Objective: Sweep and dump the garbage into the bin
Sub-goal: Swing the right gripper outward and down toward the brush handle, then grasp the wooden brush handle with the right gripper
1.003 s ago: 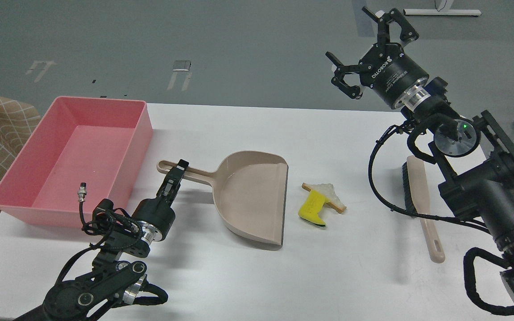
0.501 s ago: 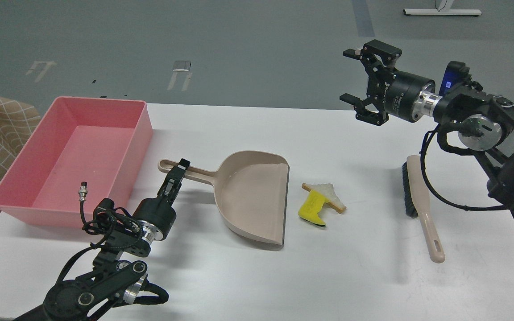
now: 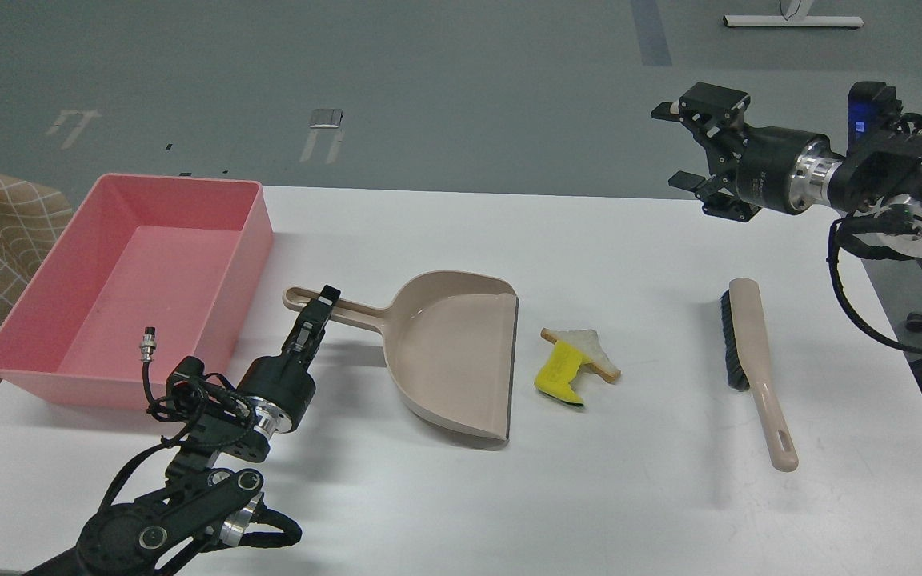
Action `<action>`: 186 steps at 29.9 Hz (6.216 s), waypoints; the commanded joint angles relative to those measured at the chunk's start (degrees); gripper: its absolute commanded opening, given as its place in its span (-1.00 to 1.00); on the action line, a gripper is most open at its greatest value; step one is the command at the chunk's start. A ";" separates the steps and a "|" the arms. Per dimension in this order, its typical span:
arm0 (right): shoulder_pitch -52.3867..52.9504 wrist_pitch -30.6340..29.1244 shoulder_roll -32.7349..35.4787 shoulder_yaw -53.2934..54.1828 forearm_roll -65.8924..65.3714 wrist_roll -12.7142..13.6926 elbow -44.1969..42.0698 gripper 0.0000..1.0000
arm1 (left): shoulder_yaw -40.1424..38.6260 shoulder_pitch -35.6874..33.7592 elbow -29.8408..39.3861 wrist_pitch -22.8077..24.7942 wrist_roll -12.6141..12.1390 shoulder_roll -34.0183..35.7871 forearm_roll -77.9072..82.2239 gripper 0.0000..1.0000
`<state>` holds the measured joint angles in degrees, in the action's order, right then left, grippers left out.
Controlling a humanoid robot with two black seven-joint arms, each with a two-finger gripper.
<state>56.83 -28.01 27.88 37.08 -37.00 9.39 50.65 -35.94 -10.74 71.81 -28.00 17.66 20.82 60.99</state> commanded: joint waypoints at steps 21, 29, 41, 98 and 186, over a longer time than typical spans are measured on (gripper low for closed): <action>-0.67 0.01 7.63 0.53 -0.70 0.36 12.54 1.00 | 0.00 -0.07 0.17 0.00 0.00 0.10 0.18 -1.00; -1.02 0.01 10.35 -0.17 -12.12 1.59 16.93 0.99 | 0.00 0.02 0.17 0.00 -0.09 0.01 0.18 -1.00; -0.50 0.01 18.08 -9.57 -23.20 10.99 28.09 0.96 | 0.00 0.02 0.17 0.00 0.00 0.37 0.27 -1.00; -3.57 0.01 33.73 -26.98 -26.02 13.99 44.71 0.81 | 0.00 -1.12 0.35 0.00 0.00 0.45 0.44 -1.00; -8.41 0.01 29.61 -21.70 -23.04 13.64 44.97 -0.94 | 0.00 -1.21 0.35 0.00 -0.09 0.01 0.44 -1.00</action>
<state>48.44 -28.00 58.55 15.10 -61.61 22.94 95.26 -35.95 -11.95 72.16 -28.00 17.67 20.83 61.42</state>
